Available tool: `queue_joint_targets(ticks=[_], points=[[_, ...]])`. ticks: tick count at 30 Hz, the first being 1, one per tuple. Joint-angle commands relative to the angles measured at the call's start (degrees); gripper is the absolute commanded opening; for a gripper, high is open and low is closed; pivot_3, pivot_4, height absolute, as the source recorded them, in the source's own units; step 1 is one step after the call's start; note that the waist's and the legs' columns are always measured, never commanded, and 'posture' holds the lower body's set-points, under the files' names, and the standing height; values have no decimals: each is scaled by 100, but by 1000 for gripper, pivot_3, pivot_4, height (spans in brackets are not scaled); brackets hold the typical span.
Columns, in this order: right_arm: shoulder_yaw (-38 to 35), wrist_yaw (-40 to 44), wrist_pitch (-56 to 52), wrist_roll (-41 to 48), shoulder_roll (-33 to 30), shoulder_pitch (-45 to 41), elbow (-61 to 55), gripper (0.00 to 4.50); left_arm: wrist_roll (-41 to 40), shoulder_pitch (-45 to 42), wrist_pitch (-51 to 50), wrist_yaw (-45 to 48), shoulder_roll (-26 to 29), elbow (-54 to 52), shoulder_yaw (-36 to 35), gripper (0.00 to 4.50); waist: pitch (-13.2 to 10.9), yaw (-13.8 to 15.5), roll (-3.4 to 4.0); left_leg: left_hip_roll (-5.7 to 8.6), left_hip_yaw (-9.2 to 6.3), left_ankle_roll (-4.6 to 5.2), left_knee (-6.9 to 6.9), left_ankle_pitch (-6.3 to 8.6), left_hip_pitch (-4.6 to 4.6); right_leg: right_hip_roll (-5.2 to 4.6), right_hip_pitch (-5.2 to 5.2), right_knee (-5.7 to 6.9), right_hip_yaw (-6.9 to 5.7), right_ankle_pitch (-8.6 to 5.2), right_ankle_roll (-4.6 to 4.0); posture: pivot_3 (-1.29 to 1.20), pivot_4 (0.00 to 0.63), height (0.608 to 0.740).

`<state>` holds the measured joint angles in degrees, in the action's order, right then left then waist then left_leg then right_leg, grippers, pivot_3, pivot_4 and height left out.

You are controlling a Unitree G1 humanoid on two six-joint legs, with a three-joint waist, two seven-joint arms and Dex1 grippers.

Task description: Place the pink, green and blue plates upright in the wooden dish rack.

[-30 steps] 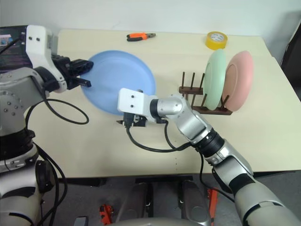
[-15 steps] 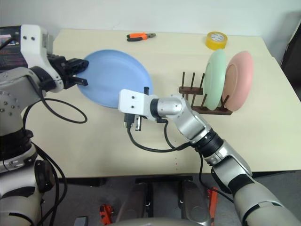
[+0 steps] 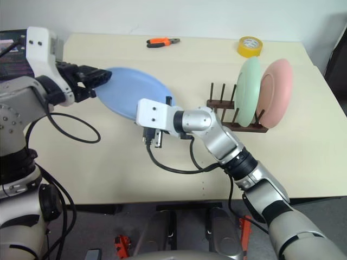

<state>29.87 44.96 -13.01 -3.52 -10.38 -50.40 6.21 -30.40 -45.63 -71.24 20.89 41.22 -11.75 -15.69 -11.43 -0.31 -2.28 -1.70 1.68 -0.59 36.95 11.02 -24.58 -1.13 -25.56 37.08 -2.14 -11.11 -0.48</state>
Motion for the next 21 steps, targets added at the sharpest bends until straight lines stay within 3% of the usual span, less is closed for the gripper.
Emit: queue_joint_targets(ticks=[1, 8, 11, 15, 21], points=[[-166, -7, 136, -23, 50, -31, -127, 0, -104, -168, 50, 119, 196, -267, -202, 3551, 0, -1, 0, 0, 0, 0, 0, 0, 1, 0, 0, 0, 0, 0, 0, 0, 150, 740], [-157, 6, 222, -42, 89, -39, -21, 0, -436, -313, 180, 555, 792, -418, -719, 3551, 0, -18, 0, -2, 0, 0, -1, 0, 1, 0, -1, -1, -1, 0, 0, 0, 150, 740], [-316, 10, 186, 112, 138, -71, 38, 0, -797, -216, 382, 1047, 1209, -549, -1269, 3551, 0, -40, 0, -2, 0, 0, -3, 0, 2, 0, -1, -3, -1, 0, 0, 0, 150, 740], [-1415, -41, -655, 1246, 447, -334, -181, 0, -1282, 877, 967, 2184, 1577, -1129, -2478, 3551, -1, -129, 0, -4, 3, -2, -7, 1, 6, -4, 0, -5, 1, -2, -3, 0, 150, 740], [-2911, -316, -2321, 2609, 179, -765, -482, 0, -1842, 2470, 1399, 2711, 1156, -1833, -3167, 3551, 3, -56, -6, -5, -6, -5, -3, 0, 22, -16, 20, -3, -8, -18, -37, 0, 150, 740]])
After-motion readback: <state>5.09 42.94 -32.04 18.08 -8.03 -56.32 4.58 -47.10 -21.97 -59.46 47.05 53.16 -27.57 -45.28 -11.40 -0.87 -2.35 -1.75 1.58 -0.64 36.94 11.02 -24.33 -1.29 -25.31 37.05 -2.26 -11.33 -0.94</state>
